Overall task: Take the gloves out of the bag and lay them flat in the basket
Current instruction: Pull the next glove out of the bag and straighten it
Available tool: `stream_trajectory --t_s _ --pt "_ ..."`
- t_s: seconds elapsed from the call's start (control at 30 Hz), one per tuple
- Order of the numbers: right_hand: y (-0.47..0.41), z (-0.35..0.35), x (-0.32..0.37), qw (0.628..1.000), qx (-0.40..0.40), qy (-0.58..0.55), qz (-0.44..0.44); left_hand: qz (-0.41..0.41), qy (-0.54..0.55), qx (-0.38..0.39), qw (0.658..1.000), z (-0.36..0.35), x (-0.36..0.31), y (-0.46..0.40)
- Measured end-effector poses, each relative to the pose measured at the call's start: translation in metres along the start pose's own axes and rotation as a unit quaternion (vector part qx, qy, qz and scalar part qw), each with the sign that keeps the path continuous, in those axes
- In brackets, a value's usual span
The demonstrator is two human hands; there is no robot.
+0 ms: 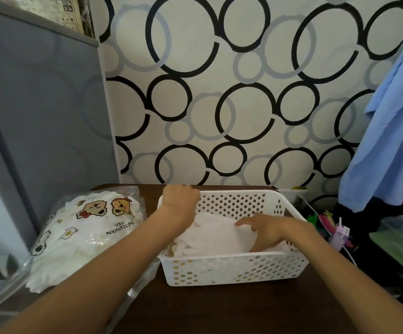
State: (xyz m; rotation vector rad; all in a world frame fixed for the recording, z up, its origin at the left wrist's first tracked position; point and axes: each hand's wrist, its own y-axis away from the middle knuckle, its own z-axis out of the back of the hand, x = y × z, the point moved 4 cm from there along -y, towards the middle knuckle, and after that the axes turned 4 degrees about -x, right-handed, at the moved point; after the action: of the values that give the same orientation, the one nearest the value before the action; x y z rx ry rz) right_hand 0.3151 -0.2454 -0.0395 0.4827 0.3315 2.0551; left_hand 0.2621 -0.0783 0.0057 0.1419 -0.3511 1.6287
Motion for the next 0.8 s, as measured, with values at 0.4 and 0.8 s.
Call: stream_trajectory --t_s 0.4,0.8 --pt "-0.008 -0.006 -0.011 0.996 0.067 0.043 -0.030 -0.079 0.129 0.296 0.943 -0.046 -0.009 0.010" --pt "0.098 0.013 0.119 0.936 -0.237 -0.142 0.217 0.037 0.387 0.137 0.911 0.011 0.128 0.152"
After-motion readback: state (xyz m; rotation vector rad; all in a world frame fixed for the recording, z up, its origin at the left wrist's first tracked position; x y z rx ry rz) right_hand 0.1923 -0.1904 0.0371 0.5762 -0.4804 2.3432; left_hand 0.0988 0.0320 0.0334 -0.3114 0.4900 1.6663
